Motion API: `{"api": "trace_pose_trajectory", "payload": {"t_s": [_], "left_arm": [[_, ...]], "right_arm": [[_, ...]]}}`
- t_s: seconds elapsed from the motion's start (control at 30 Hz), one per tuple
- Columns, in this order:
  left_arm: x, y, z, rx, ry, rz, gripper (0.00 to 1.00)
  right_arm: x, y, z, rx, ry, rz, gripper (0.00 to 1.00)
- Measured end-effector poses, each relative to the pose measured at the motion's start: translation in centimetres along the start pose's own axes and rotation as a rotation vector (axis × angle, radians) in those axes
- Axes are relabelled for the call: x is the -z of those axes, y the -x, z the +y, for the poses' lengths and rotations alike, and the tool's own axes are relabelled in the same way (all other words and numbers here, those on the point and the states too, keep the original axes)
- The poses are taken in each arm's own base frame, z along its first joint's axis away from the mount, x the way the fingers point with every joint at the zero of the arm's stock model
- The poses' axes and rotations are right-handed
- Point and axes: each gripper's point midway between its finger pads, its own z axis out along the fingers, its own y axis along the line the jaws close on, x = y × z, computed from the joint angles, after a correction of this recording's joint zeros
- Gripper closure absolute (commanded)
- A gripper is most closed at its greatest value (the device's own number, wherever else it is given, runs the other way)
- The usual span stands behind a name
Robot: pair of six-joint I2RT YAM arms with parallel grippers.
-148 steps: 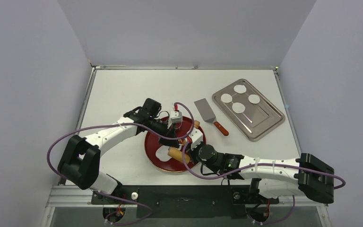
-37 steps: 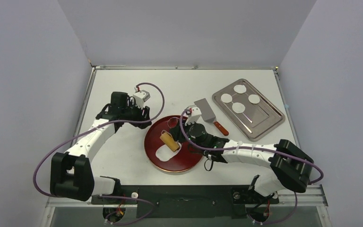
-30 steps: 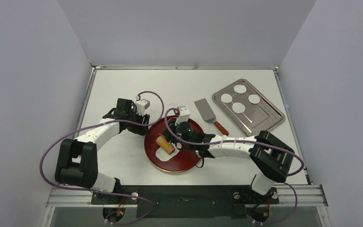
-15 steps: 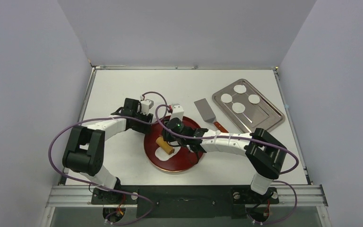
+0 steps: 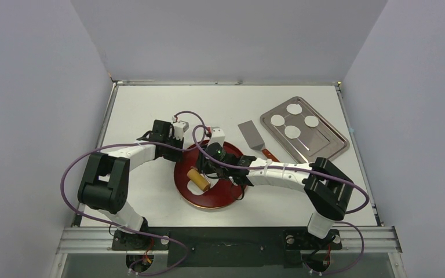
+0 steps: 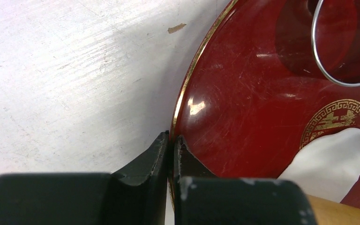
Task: Roll out the dumpling wrappers from the dough
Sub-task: Flatten out the dough on the work surface.
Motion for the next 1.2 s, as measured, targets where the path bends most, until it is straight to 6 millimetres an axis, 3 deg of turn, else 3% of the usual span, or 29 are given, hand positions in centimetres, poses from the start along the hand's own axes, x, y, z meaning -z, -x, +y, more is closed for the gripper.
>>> {"api": "trace_pose_trajectory", "payload": {"t_s": [0.27,0.57,1.2], "left_arm": [[0.0,0.0,-0.1,0.008,-0.011,-0.003,1.0],[0.0,0.0,-0.1,0.01,-0.013,-0.006,1.0],[0.0,0.0,-0.1,0.01,-0.011,-0.016,1.0]], "right_arm": [[-0.9,-0.6,-1.3,0.014,-0.074,-0.02,1.0],[-0.3,-0.3,-1.6,0.085,-0.215,-0.135,1.0],[0.1,1.3,-5.6,0.029,-0.357,-0.237,1.0]]}}
